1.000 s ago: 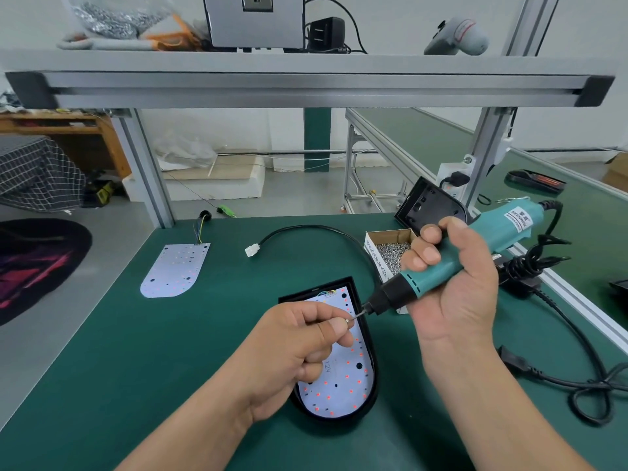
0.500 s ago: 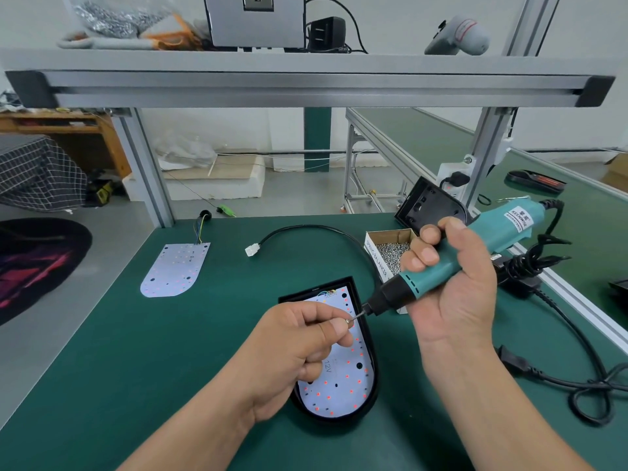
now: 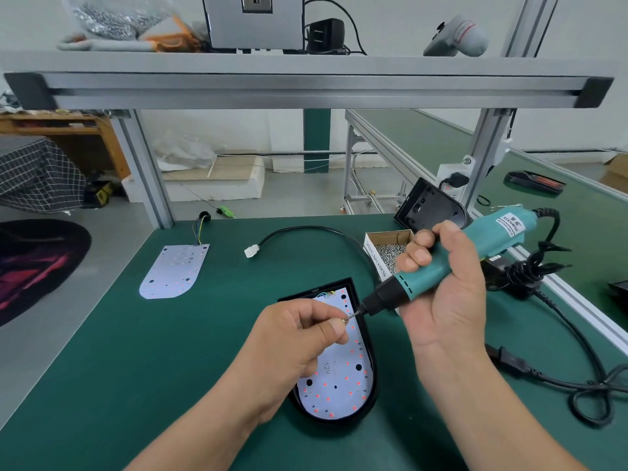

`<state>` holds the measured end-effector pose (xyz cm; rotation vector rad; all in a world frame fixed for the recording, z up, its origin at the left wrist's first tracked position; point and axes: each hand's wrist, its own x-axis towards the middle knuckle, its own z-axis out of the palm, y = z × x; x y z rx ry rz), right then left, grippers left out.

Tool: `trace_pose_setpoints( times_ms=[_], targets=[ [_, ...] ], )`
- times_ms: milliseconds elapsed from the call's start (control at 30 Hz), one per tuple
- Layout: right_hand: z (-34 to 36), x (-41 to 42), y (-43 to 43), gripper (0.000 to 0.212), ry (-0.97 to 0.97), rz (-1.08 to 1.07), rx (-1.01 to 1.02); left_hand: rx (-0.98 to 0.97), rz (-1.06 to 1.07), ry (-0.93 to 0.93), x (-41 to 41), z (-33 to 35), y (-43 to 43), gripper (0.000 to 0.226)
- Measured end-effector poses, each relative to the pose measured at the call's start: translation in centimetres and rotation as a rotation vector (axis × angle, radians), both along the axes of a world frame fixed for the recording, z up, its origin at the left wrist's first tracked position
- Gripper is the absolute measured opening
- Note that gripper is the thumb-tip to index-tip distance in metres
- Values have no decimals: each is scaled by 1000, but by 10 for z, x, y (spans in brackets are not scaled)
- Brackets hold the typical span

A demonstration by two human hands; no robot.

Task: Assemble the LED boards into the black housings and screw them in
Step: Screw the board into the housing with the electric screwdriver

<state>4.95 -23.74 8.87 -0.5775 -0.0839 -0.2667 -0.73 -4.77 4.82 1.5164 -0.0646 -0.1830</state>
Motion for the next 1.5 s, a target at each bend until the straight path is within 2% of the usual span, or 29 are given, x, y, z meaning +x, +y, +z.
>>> trace_pose_setpoints(
  times_ms=[167,300,433,600,733,767,833,900,933,1033,1133,1233,1500],
  targets=[
    [-3,1,1,15,39,-14,30,-11,12,-7,-1,0,-1,14],
    [-6,3,1,17,71,-21,43,55,48,-43,0,-1,-2,10],
    [-8,5,0,15,110,-27,65,139,61,-83,0,-4,-2,19],
    [-8,6,-1,14,127,-18,82,85,53,-72,-1,-2,-2,15],
    [-8,6,-3,14,130,-17,97,39,89,-56,4,1,5,24],
    [-7,6,-3,14,130,-16,96,82,140,-77,8,1,10,20],
    [-7,6,-4,14,122,-6,93,326,283,-139,20,-2,26,18],
    [-7,5,-3,14,108,10,81,609,339,-142,29,-4,42,28],
    [-7,4,-3,14,106,17,71,682,329,-110,31,-6,47,36],
    [-9,4,0,14,110,43,43,728,240,-10,35,-13,52,49],
    [-11,4,1,11,109,65,12,845,177,-10,35,-20,44,55],
    [-11,4,2,10,97,88,-26,916,202,-5,36,-22,38,63],
    [-9,2,-1,12,32,154,-173,844,188,-26,48,-27,31,59]
  ],
)
